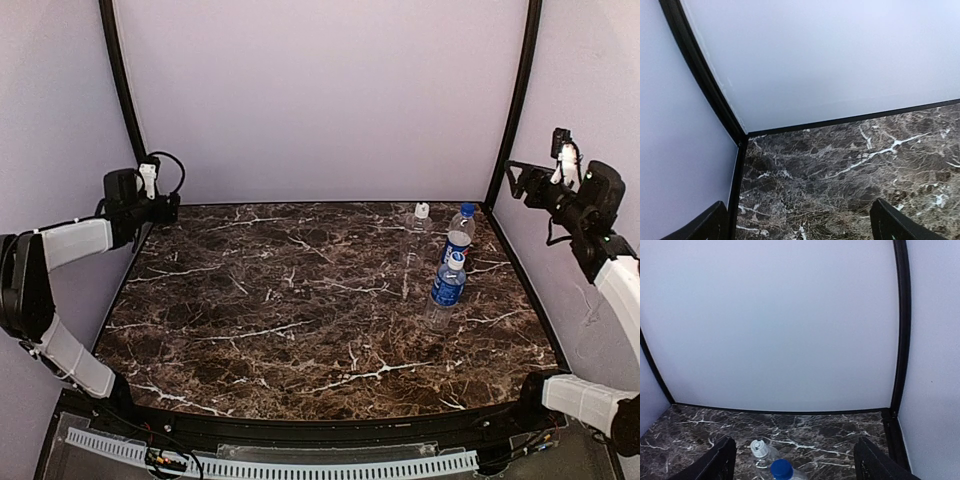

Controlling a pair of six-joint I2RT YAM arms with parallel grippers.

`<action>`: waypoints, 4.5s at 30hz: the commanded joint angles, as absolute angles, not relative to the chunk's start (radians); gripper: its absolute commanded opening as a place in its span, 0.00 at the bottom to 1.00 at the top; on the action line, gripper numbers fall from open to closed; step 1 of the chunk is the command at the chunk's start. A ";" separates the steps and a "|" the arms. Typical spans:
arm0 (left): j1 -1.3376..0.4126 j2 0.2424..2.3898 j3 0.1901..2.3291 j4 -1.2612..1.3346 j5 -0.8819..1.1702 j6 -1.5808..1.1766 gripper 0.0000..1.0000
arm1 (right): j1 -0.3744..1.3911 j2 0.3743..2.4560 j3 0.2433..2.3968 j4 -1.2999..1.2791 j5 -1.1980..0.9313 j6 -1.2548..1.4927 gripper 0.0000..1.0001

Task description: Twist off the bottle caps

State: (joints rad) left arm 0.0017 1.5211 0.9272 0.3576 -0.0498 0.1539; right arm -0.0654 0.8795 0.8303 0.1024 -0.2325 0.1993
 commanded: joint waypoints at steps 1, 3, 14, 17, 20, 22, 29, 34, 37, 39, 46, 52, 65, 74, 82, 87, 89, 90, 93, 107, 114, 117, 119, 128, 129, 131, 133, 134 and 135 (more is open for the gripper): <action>-0.016 1.421 1.115 -0.253 0.085 0.252 1.00 | -0.029 0.870 0.994 -0.312 -0.455 0.225 0.77; -0.059 1.372 1.142 -0.384 0.098 0.288 1.00 | 0.045 0.882 1.043 -0.452 -0.380 0.212 0.73; -0.227 1.217 1.107 -0.655 0.291 0.423 1.00 | 0.495 1.045 1.143 -0.863 0.116 0.310 0.70; -0.227 1.235 1.086 -0.622 0.275 0.400 1.00 | 0.566 1.124 1.184 -0.896 0.176 0.334 0.70; -0.227 1.243 1.090 -0.610 0.292 0.389 1.00 | 0.613 1.148 1.211 -0.921 0.263 0.358 0.68; -0.227 1.245 1.097 -0.606 0.309 0.382 1.00 | 0.623 1.152 1.202 -0.923 0.303 0.364 0.67; -0.227 1.249 1.106 -0.608 0.353 0.363 1.00 | 0.623 1.203 1.190 -0.898 0.294 0.345 0.55; -0.227 1.246 1.107 -0.614 0.353 0.371 0.97 | 0.622 1.206 1.191 -0.887 0.277 0.342 0.52; -0.228 1.247 1.110 -0.615 0.361 0.371 0.96 | 0.622 1.215 1.185 -0.881 0.245 0.347 0.51; -0.227 1.249 1.113 -0.616 0.362 0.371 0.96 | 0.623 1.221 1.179 -0.883 0.251 0.347 0.47; -0.228 1.251 1.121 -0.621 0.364 0.378 0.96 | 0.624 1.224 1.171 -0.887 0.256 0.346 0.46; -0.227 1.251 1.126 -0.624 0.366 0.375 0.95 | 0.623 1.241 1.163 -0.890 0.252 0.342 0.43; -0.227 1.234 1.123 -0.635 0.364 0.389 0.95 | 0.625 1.273 1.239 -0.846 0.001 0.253 0.00; -0.228 1.209 1.153 -0.842 0.388 0.587 0.96 | 0.727 1.371 1.404 -0.422 -0.520 0.266 0.00; -0.299 1.093 1.239 -0.981 0.254 0.770 0.99 | 0.845 1.500 1.422 0.017 -0.577 0.360 0.00; -0.457 1.095 1.348 -0.955 0.187 0.771 0.99 | 0.899 1.579 1.464 0.144 -0.544 0.385 0.00; -0.550 1.140 1.395 -1.005 0.183 0.755 0.99 | 0.909 1.599 1.483 0.141 -0.514 0.385 0.00; -0.605 1.174 1.409 -1.042 0.186 0.748 0.99 | 0.910 1.605 1.484 0.148 -0.511 0.390 0.00; -0.646 1.221 1.445 -1.017 0.227 0.679 0.99 | 0.913 1.617 1.478 0.185 -0.534 0.406 0.00; -0.650 1.362 1.580 -0.929 0.310 0.543 0.50 | 0.916 1.600 1.447 0.212 -0.489 0.416 0.00; -0.651 1.334 1.544 -0.886 0.163 0.574 0.28 | 0.896 1.602 1.508 0.059 -0.433 0.456 0.53; -0.673 1.315 1.480 -0.779 -0.046 0.657 0.28 | 0.876 1.573 1.515 -0.038 -0.403 0.530 0.68; -0.705 1.294 1.403 -0.658 -0.287 0.814 0.28 | 0.871 1.555 1.504 -0.057 -0.396 0.563 0.69; -0.844 1.211 1.062 -0.052 -0.613 1.292 0.24 | 0.858 1.583 1.511 -0.069 -0.414 0.631 0.72; -0.845 1.216 1.062 -0.051 -0.624 1.289 0.24 | 0.854 1.583 1.504 -0.071 -0.412 0.636 0.72; -0.844 1.216 1.061 -0.036 -0.630 1.296 0.24 | 0.849 1.577 1.482 -0.073 -0.399 0.642 0.73; -0.845 1.216 1.058 -0.023 -0.633 1.302 0.24 | 0.847 1.574 1.462 -0.072 -0.408 0.646 0.73; -0.844 1.217 1.058 -0.020 -0.634 1.303 0.24 | 0.847 1.576 1.455 -0.072 -0.420 0.651 0.73; -0.845 1.220 1.058 -0.015 -0.637 1.304 0.24 | 0.846 1.580 1.447 -0.069 -0.438 0.656 0.73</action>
